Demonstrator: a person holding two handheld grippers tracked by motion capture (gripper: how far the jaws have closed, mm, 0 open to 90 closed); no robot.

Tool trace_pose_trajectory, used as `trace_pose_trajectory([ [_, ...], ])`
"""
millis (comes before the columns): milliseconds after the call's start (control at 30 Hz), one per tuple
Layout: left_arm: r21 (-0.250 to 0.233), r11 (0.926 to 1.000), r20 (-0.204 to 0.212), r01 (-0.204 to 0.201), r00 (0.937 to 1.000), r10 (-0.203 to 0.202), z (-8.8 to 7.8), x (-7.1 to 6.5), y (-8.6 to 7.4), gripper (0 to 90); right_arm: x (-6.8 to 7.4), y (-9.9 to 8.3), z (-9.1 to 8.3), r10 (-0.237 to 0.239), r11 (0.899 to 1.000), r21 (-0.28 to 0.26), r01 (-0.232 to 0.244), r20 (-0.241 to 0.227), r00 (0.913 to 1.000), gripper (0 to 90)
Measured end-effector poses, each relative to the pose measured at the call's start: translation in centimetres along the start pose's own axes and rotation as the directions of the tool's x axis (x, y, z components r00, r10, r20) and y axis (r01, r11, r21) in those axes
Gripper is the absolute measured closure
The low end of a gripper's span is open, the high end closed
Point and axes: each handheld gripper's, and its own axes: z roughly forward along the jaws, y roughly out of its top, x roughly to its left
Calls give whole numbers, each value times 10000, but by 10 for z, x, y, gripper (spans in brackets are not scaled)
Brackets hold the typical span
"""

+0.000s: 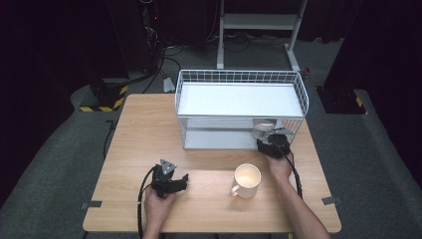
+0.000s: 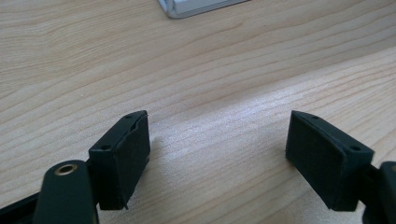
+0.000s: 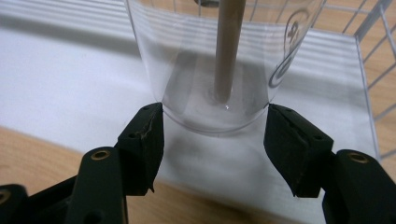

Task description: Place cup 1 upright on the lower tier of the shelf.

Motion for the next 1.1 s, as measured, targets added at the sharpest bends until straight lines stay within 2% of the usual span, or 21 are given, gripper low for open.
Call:
trace_pose_trajectory([
  [67,9,10000,0,7,10000,-7,0,0,0,221,0,4,2,-8,9999,-111,9,51,10000,405],
  [267,10,10000,1,-8,10000,8,0,0,0,221,-1,8,9,211,9997,124,-212,107,9997,413],
  [433,43,10000,8,-52,10000,52,0,0,0,221,-2,11,15,111,9999,115,-114,269,9996,439],
  [467,39,10000,9,-47,10000,47,0,0,0,221,-3,11,16,-33,10000,68,31,304,9995,442],
  [567,20,10000,2,-19,10000,19,0,0,0,221,-2,9,19,185,9996,204,-192,333,9993,459],
  [867,2,10000,1,-2,10000,2,0,0,0,221,-5,9,21,-9,10000,8,9,436,9991,511],
  [1000,-2,10000,3,4,10000,-4,0,0,0,221,-5,9,19,82,9999,83,-85,386,9992,484],
  [1067,0,10000,1,1,10000,-1,0,0,0,221,-7,10,17,-120,9999,-19,121,237,9996,444],
  [1100,0,10000,1,2,10000,-2,0,0,0,221,-5,10,14,176,9998,81,-177,189,9997,424],
])
